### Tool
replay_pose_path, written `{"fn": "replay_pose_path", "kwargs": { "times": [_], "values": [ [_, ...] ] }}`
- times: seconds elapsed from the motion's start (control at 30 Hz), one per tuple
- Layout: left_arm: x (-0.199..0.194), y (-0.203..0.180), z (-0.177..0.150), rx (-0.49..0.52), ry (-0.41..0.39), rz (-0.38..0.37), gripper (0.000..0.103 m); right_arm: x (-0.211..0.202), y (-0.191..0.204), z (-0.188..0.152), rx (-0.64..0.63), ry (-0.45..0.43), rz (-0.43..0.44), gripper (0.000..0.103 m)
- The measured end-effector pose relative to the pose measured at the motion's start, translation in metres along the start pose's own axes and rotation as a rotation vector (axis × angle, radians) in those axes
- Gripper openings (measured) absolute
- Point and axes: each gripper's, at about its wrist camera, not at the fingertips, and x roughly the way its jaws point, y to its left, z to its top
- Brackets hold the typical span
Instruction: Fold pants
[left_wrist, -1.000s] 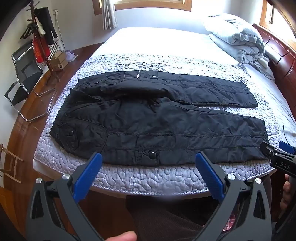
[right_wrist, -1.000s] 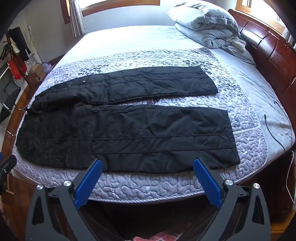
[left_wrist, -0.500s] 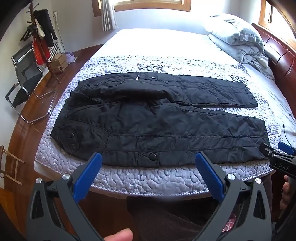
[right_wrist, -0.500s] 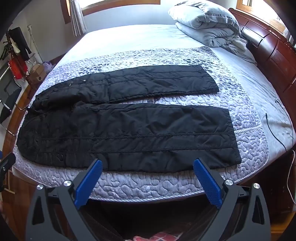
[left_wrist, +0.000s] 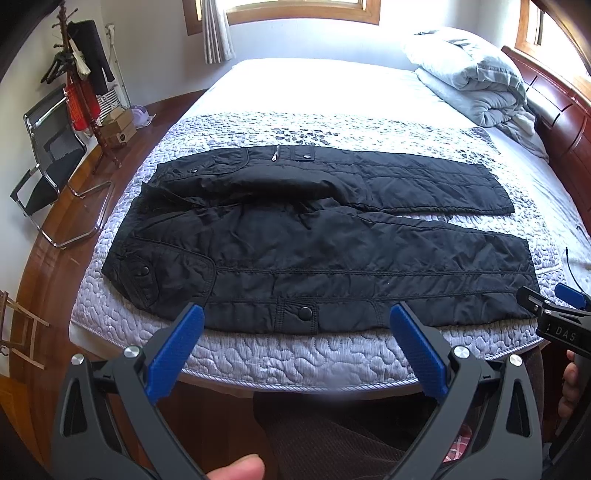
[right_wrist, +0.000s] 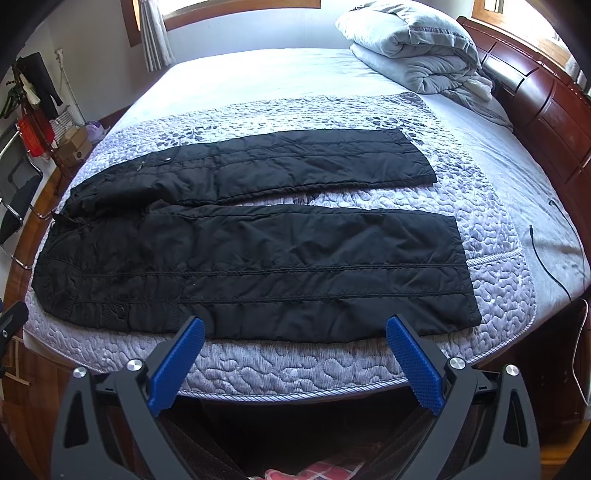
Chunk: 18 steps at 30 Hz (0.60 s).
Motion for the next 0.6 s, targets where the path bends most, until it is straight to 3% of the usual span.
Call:
{"fn": "replay_pose_path", "kwargs": {
  "times": [0.6],
  "values": [
    [-0.0008,0.0006,-0.0007,0.002,-0.002,0.01,0.1,-0.0011,-0.0017,-0.0005,-0.007,-0.005,-0.009,0.099]
  ]
}}
